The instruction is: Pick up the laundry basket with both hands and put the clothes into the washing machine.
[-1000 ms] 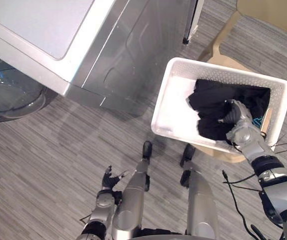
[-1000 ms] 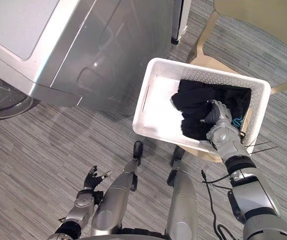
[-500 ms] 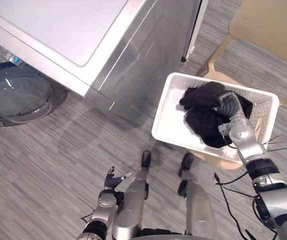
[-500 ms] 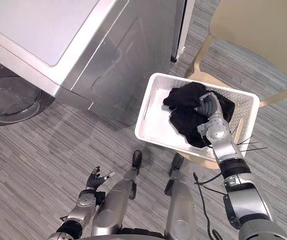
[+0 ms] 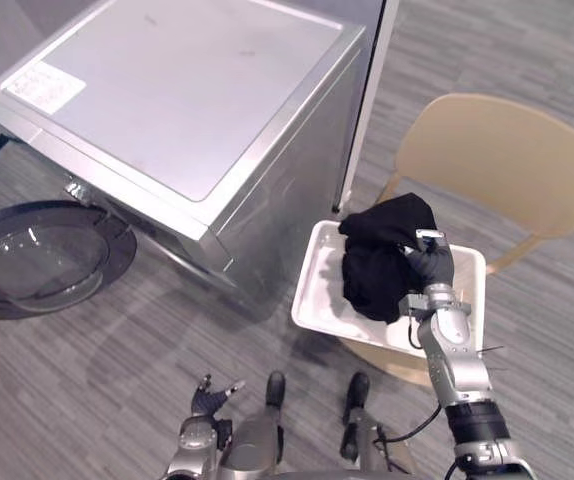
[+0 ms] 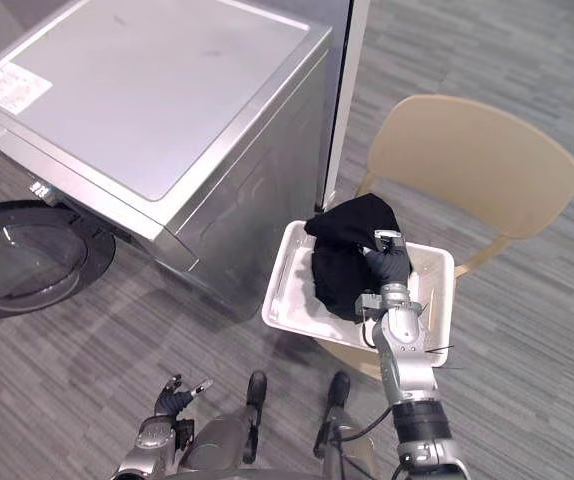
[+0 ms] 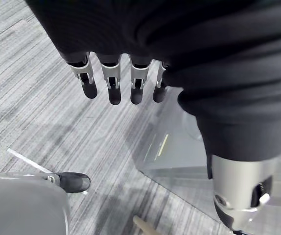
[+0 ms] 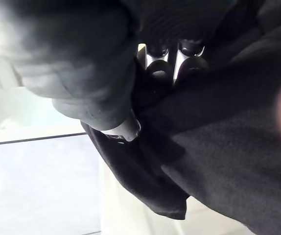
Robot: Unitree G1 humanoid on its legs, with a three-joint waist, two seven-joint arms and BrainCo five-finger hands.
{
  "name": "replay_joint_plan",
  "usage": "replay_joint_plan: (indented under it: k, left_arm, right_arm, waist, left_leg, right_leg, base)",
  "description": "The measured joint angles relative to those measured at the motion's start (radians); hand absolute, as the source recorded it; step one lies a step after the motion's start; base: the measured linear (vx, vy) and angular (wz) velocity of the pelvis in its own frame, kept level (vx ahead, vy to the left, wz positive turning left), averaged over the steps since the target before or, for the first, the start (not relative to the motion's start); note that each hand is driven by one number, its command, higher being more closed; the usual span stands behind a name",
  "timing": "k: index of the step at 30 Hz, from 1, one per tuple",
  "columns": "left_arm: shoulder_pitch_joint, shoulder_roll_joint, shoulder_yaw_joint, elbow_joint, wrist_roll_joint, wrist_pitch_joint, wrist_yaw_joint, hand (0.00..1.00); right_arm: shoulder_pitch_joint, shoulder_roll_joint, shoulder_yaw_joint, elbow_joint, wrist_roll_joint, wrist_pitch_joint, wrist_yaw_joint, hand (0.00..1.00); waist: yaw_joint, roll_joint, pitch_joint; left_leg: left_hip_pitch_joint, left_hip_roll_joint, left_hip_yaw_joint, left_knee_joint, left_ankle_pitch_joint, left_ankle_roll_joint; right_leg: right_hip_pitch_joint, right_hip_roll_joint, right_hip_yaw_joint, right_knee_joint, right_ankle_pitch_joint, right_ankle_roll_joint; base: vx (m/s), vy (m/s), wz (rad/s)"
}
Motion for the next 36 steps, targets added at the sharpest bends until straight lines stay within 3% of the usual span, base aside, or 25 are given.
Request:
replay_joint_plan:
  k: [2,3,4,6,8,9,10,11,12,13,15,16,18,19,20,22,25,26,32,34,35,36]
  left_arm:
    - [-0.001,0.0,0.004,-0.01,-0.001,-0.002,0.001,0.0]
    - [0.0,0.002,0.01,-0.031,-0.003,-0.002,0.004,0.0]
    - [0.001,0.005,0.01,-0.048,-0.003,-0.003,0.006,0.0]
    - [0.047,0.008,0.012,-0.146,0.0,-0.006,0.016,0.0]
    - [0.073,0.0,0.012,-0.216,0.0,-0.014,0.038,0.0]
    - [0.083,-0.018,0.009,-0.258,-0.002,-0.021,0.054,0.0]
    - [0.094,-0.035,0.007,-0.293,-0.002,-0.024,0.06,0.0]
    - [0.109,-0.069,-0.017,-0.352,-0.005,-0.024,0.066,0.0]
    - [0.121,-0.078,-0.06,-0.411,-0.005,-0.026,0.069,0.0]
    - [0.14,-0.084,-0.107,-0.494,-0.004,-0.031,0.073,0.0]
    - [0.111,-0.082,-0.165,-0.571,0.002,-0.044,0.072,0.0]
    - [0.089,-0.079,-0.19,-0.623,0.02,-0.058,0.072,0.0]
    - [0.084,-0.066,-0.212,-0.713,0.036,-0.086,0.071,0.0]
    - [0.083,-0.052,-0.22,-0.772,0.056,-0.109,0.071,0.0]
    - [0.075,-0.041,-0.227,-0.796,0.063,-0.12,0.07,0.0]
    - [0.018,-0.01,-0.264,-0.852,0.093,-0.153,0.057,0.0]
    - [-0.022,-0.006,-0.326,-0.889,0.118,-0.174,0.049,0.0]
    - [-0.047,-0.001,-0.358,-0.89,0.136,-0.179,0.048,0.0]
    - [-0.145,0.02,-0.448,-0.872,0.187,-0.179,0.059,0.0]
    - [-0.165,0.033,-0.442,-0.848,0.201,-0.178,0.078,0.0]
    - [-0.171,0.039,-0.442,-0.837,0.205,-0.177,0.082,1.0]
    - [-0.18,0.042,-0.443,-0.821,0.21,-0.176,0.088,1.0]
  right_arm:
    - [0.059,0.024,0.001,-0.08,0.02,-0.013,0.017,1.0]
    - [0.079,0.04,0.003,-0.11,0.017,-0.026,0.019,1.0]
    - [0.094,0.051,0.005,-0.129,0.017,-0.034,0.02,1.0]
    - [0.102,0.078,0.043,-0.164,0.005,-0.048,0.02,1.0]
    - [0.085,0.078,0.101,-0.199,-0.018,-0.06,0.02,1.0]
    - [0.067,0.078,0.138,-0.215,-0.026,-0.067,0.019,1.0]
    - [0.047,0.076,0.16,-0.215,-0.026,-0.069,0.02,1.0]
    - [0.046,0.061,0.175,-0.216,-0.026,-0.074,0.02,1.0]
    - [0.051,0.052,0.174,-0.216,-0.025,-0.075,0.015,1.0]
    - [0.052,0.037,0.176,-0.218,-0.025,-0.077,0.013,1.0]
    - [0.046,0.026,0.165,-0.22,-0.026,-0.079,0.002,1.0]
    - [0.03,0.017,0.149,-0.213,-0.027,-0.082,0.0,1.0]
    - [0.014,0.003,0.144,-0.213,-0.024,-0.085,0.002,1.0]
    - [0.014,0.0,0.15,-0.213,-0.021,-0.088,0.011,1.0]
    - [0.014,0.001,0.15,-0.213,-0.012,-0.088,0.021,1.0]
    - [0.013,0.0,0.151,-0.213,0.003,-0.087,0.051,1.0]
    - [0.01,-0.002,0.178,-0.212,0.044,-0.086,0.097,1.0]
    - [0.01,0.004,0.2,-0.209,0.058,-0.085,0.114,1.0]
    - [-0.039,0.044,0.406,-0.12,0.163,-0.072,0.191,1.0]
    - [-0.062,0.05,0.416,-0.096,0.21,-0.069,0.201,1.0]
    - [-0.068,0.049,0.426,-0.086,0.233,-0.068,0.202,1.0]
    - [-0.069,0.049,0.446,-0.08,0.265,-0.067,0.204,1.0]
  waist:
    - [0.0,0.004,-0.005]
    - [-0.009,0.002,-0.006]
    - [-0.013,-0.001,-0.008]
    - [-0.015,-0.035,-0.028]
    - [0.018,-0.044,-0.033]
    - [0.034,-0.043,-0.034]
    - [0.035,-0.023,-0.031]
    - [0.027,0.021,-0.031]
    - [0.025,0.033,-0.033]
    - [0.02,0.04,-0.034]
    - [-0.003,0.038,-0.029]
    - [-0.005,0.032,-0.025]
    - [-0.022,0.036,-0.028]
    - [-0.027,0.048,-0.035]
    - [-0.029,0.052,-0.037]
    - [-0.033,0.054,-0.039]
    - [-0.056,0.08,-0.06]
    - [-0.052,0.073,-0.069]
    - [-0.051,0.062,-0.122]
    - [-0.051,0.06,-0.125]
    - [-0.049,0.059,-0.134]
    - [-0.05,0.059,-0.142]
  left_leg:
    - [-0.02,0.003,-0.028,0.037,-0.014,0.016]
    - [-0.032,0.003,-0.048,0.055,-0.007,0.017]
    - [-0.036,-0.004,-0.07,0.068,-0.004,0.012]
    - [-0.078,-0.032,-0.116,0.119,0.001,0.002]
    - [-0.134,-0.037,-0.12,0.177,-0.01,-0.014]
    - [-0.174,-0.037,-0.121,0.207,-0.007,-0.022]
    - [-0.198,-0.025,-0.138,0.216,0.003,-0.039]
    - [-0.211,0.01,-0.18,0.2,0.019,-0.06]
    - [-0.212,0.023,-0.2,0.172,0.04,-0.053]
    - [-0.211,0.041,-0.197,0.099,0.061,0.027]
    - [-0.229,0.088,-0.063,0.047,-0.011,0.111]
    - [-0.246,0.083,0.016,0.139,0.008,0.081]
    - [-0.22,0.072,0.084,0.287,0.012,0.071]
    - [-0.172,0.075,0.11,0.331,-0.023,0.034]
    - [-0.142,0.076,0.118,0.334,-0.054,0.018]
    - [-0.038,0.078,0.151,0.298,-0.112,0.003]
    - [0.063,0.08,0.185,0.094,-0.105,0.003]
    - [0.086,0.076,0.188,0.022,-0.064,-0.034]
    - [0.116,0.033,0.189,-0.053,0.008,-0.003]
    - [0.125,0.028,0.189,-0.057,0.013,-0.003]
    - [0.124,0.025,0.19,-0.059,0.015,-0.001]
    - [0.126,0.023,0.189,-0.067,0.021,0.004]
  right_leg:
    - [-0.038,-0.008,0.041,0.156,-0.074,0.028]
    - [-0.079,-0.012,0.117,0.319,-0.156,0.002]
    - [-0.095,-0.014,0.153,0.414,-0.201,0.004]
    - [-0.089,-0.029,0.28,0.61,-0.294,0.036]
    - [-0.058,-0.024,0.352,0.563,-0.374,0.053]
    - [-0.038,-0.022,0.33,0.491,-0.429,0.044]
    - [-0.033,-0.002,0.305,0.459,-0.448,0.035]
    - [-0.03,0.037,0.257,0.451,-0.434,0.015]
    - [-0.038,0.052,0.227,0.463,-0.433,-0.006]
    - [-0.05,0.067,0.185,0.471,-0.428,-0.032]
    - [-0.041,0.043,0.087,0.402,-0.378,-0.074]
    - [-0.041,0.025,0.044,0.37,-0.344,-0.088]
    - [-0.041,0.004,-0.003,0.336,-0.31,-0.099]
    - [-0.04,0.004,-0.027,0.315,-0.291,-0.105]
    - [-0.04,0.004,-0.038,0.309,-0.284,-0.105]
    - [-0.033,-0.008,-0.086,0.288,-0.259,-0.105]
    - [-0.012,0.001,-0.139,0.247,-0.227,-0.087]
    - [-0.01,-0.003,-0.139,0.227,-0.211,-0.072]
    - [0.032,-0.006,-0.124,0.109,-0.104,-0.039]
    - [0.047,-0.006,-0.11,0.089,-0.088,-0.036]
    - [0.05,-0.004,-0.105,0.075,-0.08,-0.035]
    - [0.055,-0.003,-0.105,0.058,-0.068,-0.033]
  base:
    - [-0.09,-0.028,0.52]
    - [-0.09,-0.061,0.85]
    - [0.0,-0.119,1.11]
    - [-0.01,-0.204,0.87]
    - [-0.13,-0.268,0.27]
    - [-0.24,-0.333,0.2]
    - [-0.28,-0.313,0.54]
    - [-0.26,-0.257,0.66]
    - [-0.32,-0.31,0.93]
    - [-0.29,-0.28,0.83]
    - [-0.25,-0.212,1.36]
    - [-0.26,-0.179,1.33]
    - [-0.25,-0.163,0.89]
    - [-0.19,-0.083,0.73]
    - [-0.22,-0.05,0.59]
    - [-0.17,0.018,0.67]
    - [-0.14,0.083,0.61]
    - [-0.17,0.166,0.22]
    - [-0.07,0.127,0.04]
    - [-0.02,0.062,0.02]
    - [-0.04,0.054,0.0]
    - [-0.04,0.054,-0.04]
